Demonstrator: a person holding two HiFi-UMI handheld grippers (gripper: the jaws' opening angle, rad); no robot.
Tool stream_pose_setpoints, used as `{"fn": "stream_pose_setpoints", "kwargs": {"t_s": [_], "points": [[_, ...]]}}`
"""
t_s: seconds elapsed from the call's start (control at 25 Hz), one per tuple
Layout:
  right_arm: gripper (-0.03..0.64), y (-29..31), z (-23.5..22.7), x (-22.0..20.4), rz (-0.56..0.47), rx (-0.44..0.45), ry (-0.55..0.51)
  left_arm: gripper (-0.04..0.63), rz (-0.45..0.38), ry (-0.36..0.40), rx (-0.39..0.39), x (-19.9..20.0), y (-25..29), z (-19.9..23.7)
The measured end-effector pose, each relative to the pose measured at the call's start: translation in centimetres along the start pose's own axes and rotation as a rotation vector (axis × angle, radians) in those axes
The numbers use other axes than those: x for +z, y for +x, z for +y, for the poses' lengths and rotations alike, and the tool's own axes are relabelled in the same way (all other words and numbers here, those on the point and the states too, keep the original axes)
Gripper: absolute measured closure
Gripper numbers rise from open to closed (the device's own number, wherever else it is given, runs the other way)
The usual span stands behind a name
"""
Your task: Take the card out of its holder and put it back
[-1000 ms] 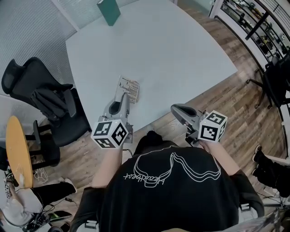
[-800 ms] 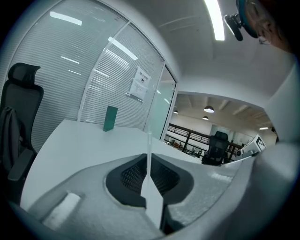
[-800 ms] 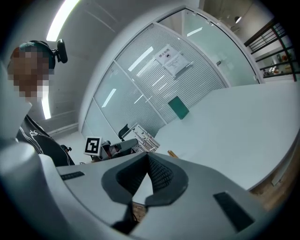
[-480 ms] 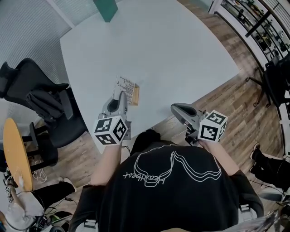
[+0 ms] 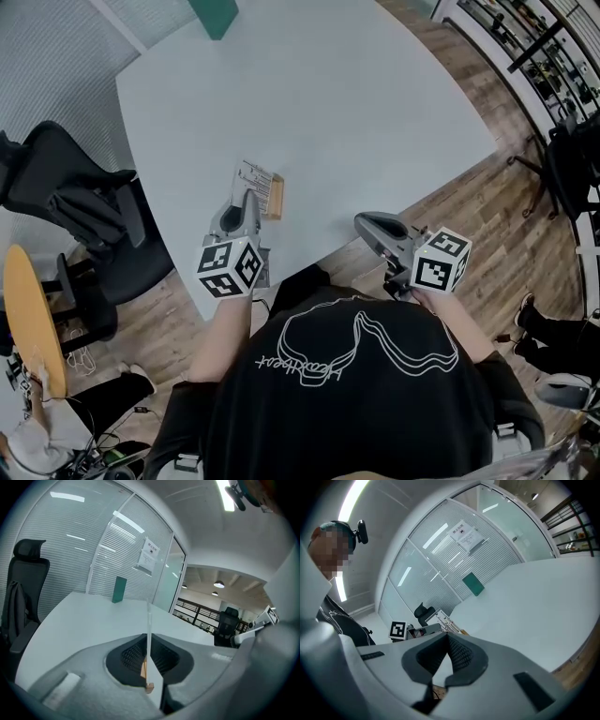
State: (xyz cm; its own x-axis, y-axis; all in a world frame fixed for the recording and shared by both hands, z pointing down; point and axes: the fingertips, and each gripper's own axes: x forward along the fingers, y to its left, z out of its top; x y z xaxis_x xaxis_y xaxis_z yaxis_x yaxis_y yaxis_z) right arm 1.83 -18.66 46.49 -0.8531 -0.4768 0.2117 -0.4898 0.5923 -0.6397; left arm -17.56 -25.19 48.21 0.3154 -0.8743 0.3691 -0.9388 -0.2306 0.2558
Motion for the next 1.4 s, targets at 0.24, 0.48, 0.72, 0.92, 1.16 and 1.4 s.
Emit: {"fn": "stream_pose_setpoints", "kwargs": {"t_s": [0.24,0.48,0.72,0.92,1.16,1.4], "points": [[0.607,0.1,-0.2,-0.2,0.012,-0.014,0.006,0.569,0.004,-0.017,0.016,-0.3,-0.2,0.4],[0.607,-0.1,-0.5,-0.2,0.005,-0.002,0.01,0.569,0.002,-0.02,0.036,-0.4,-0.1,0.2],[0.607,-0.6,-0.7,-0.2,-0.005,-0.002,0.011,0.57,-0.002,-0.02,0.062,-0.5,-0.1,0.2],[0.607,-1.0,-0.7,-0.3,-0.01,-0.006,0.012,0.569,0.002,-0.015,0.07,-0.6,-0.1,-0.1],[0.607,-1.3,-0.7,-0.4,-0.011,-0.016,0.013,0.569,0.003,-0.015,0.078,-0.7,0.1,0.0],[0.607,-1.6,-0.5,-0.6,-0.017,-0.018,0.014,0.569,0.003,-0.02,0.074,-0.5,0.5,0.0]]}}
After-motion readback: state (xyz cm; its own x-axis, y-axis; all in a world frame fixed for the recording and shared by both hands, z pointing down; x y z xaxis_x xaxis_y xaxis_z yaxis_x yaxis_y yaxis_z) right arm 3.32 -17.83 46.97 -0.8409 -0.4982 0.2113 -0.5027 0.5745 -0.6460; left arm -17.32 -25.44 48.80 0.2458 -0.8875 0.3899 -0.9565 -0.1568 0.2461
